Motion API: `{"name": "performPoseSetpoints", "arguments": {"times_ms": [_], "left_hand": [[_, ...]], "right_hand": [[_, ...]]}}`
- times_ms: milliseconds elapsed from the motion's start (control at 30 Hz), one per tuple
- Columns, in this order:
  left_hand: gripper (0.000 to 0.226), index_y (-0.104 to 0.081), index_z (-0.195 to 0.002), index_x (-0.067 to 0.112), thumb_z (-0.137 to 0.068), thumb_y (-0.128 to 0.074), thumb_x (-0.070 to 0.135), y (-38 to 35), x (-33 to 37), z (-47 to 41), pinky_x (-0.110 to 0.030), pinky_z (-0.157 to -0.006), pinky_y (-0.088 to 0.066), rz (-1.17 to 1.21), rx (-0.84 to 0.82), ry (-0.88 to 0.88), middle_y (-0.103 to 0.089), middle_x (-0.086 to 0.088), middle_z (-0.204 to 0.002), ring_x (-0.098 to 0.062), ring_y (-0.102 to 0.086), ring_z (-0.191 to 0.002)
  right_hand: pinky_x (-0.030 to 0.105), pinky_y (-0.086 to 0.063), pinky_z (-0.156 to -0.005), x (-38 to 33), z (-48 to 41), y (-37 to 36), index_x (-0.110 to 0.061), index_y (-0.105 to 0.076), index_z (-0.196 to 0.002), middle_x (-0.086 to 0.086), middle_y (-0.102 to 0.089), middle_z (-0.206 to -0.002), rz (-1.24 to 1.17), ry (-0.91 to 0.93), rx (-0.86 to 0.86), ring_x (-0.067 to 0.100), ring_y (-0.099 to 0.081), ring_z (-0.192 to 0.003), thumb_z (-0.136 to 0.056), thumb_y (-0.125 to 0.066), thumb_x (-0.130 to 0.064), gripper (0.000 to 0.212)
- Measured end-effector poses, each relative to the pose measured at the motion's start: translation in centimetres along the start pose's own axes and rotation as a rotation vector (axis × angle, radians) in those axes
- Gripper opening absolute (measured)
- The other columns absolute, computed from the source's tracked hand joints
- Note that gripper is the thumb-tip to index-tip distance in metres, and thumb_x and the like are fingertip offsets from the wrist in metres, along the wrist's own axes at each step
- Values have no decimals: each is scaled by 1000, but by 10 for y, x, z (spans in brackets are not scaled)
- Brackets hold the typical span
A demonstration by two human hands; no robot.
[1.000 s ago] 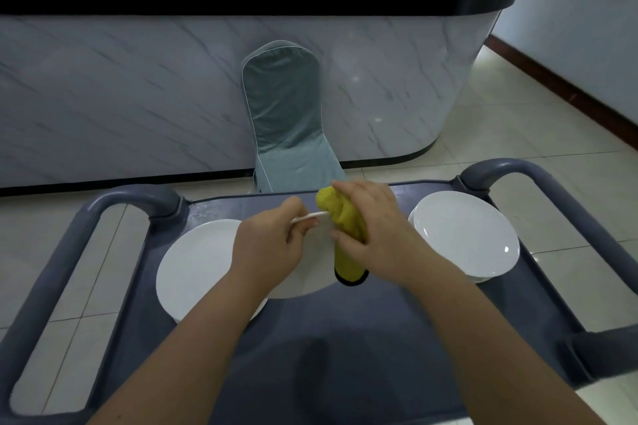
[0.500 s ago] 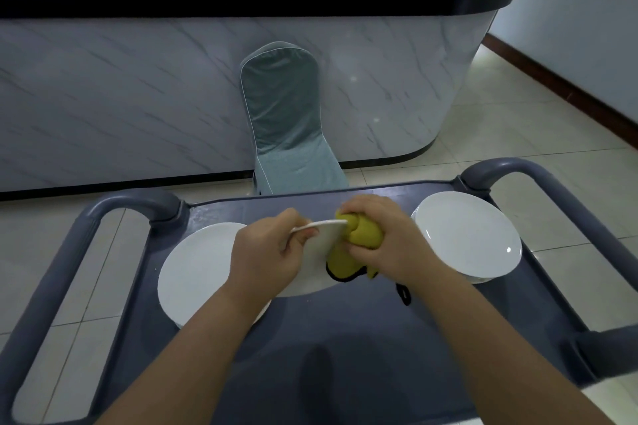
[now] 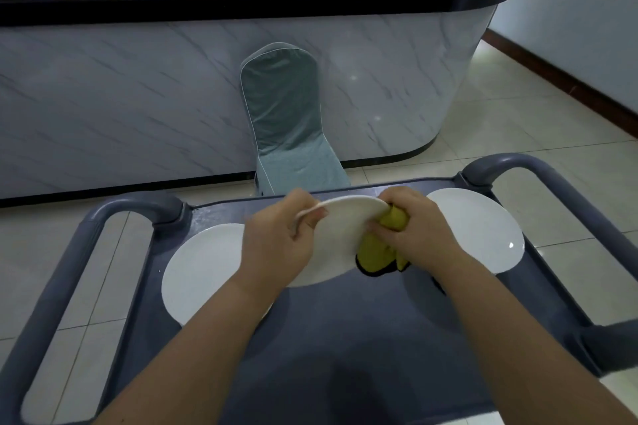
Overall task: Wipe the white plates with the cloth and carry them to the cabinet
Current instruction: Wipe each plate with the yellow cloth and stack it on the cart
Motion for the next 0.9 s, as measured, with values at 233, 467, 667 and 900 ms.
{"name": "performPoseSetpoints", "arguments": {"times_ms": [233, 467, 667, 900], "left_hand": [[9, -62, -77, 26, -86, -62, 31, -3, -11, -2, -18, -51, -38, -14, 5, 34, -59, 5, -61, -12, -52, -58], [18, -65, -74, 16, -89, -59, 25, -27, 19, 12, -31, -48, -45, -186, -59, -232, -58, 2, -59, -17, -52, -52], [4, -63, -84, 32, -86, -62, 36, -6, -7, 14, -12, -56, -42, 58, 44, 85, -66, 12, -71, -4, -59, -64], [17, -61, -99, 26, -94, -44, 29, -40, -33, 36, -26, -64, -42, -77, -140, 174, -65, 9, -84, -16, -59, -80]], "right_hand": [[25, -45, -86, -17, 6, -5, -18, -67, -94, -7, -64, -100, -112, 68, 57, 9, -56, -95, -75, -81, -17, 24], [34, -44, -83, -34, 9, -12, -14, -70, -90, -2, -64, -100, 123, 186, 23, 18, -53, -92, -80, -74, -26, 17], [17, -44, -82, 10, 25, 2, -24, -68, -87, -13, -64, -93, -206, -42, 106, 7, -58, -92, -77, -80, -19, 16], [36, -47, -70, 33, 30, -5, -14, -63, -77, -5, -58, -78, -20, -125, 167, 14, -53, -75, -82, -75, -24, 16]]}}
Point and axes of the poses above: each hand's wrist, its own z-axis away from the middle knuckle, its own y-axis out of the back of the hand, x = y × z, the point moved 10 cm from there along -z, towards the middle knuckle
